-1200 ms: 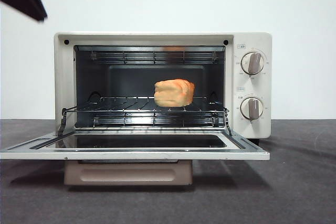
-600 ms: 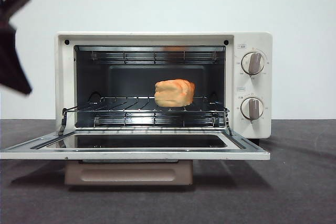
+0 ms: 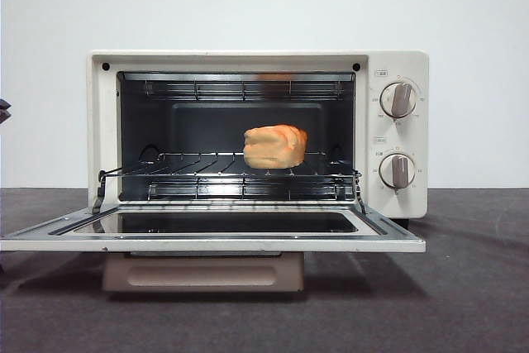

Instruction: The left arm flap open the oven, the right arm pick bread and place it into oven, the left arm flap close the oven

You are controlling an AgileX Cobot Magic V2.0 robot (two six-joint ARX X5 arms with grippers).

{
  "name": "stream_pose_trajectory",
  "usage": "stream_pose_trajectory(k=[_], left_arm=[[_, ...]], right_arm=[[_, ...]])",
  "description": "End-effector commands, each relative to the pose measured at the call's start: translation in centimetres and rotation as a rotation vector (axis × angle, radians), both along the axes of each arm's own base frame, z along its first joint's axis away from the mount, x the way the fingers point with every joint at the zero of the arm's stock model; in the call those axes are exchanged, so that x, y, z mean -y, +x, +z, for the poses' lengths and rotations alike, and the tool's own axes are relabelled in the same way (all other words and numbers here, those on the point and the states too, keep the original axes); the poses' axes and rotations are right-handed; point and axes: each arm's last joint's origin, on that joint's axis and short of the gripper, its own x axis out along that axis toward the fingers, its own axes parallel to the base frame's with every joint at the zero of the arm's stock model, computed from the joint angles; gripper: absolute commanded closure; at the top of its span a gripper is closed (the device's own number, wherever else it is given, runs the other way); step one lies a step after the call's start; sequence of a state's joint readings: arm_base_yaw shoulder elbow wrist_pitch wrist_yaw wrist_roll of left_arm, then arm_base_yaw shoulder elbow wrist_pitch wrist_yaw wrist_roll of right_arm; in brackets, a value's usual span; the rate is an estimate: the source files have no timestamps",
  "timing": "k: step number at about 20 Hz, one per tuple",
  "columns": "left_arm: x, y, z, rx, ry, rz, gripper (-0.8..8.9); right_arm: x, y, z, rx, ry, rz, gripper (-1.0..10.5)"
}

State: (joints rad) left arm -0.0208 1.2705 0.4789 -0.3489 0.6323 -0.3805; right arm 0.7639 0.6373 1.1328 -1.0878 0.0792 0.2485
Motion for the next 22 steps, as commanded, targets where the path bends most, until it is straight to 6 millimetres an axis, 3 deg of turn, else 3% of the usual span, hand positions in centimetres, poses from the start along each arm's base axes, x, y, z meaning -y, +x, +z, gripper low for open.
stream_pose_trajectory(k=[1, 14, 22], left_arm=[[0.2, 0.0, -0.1, -0.011, -0.05, -0.022, 7.98], [0.6, -0.1, 0.1, -0.023, -0.15, -0.059, 7.98], [0.9, 1.5, 2.8, 0.11, -0.355, -0.007, 7.98]], right_arm=[[0.0, 0.0, 0.6, 0.011, 0.026, -0.003, 5.1], [-0.2, 0.1, 0.9, 0.027, 0.062, -0.012, 5.1], [-0.2, 0.1, 0.9, 0.022, 0.068, -0.015, 5.1]])
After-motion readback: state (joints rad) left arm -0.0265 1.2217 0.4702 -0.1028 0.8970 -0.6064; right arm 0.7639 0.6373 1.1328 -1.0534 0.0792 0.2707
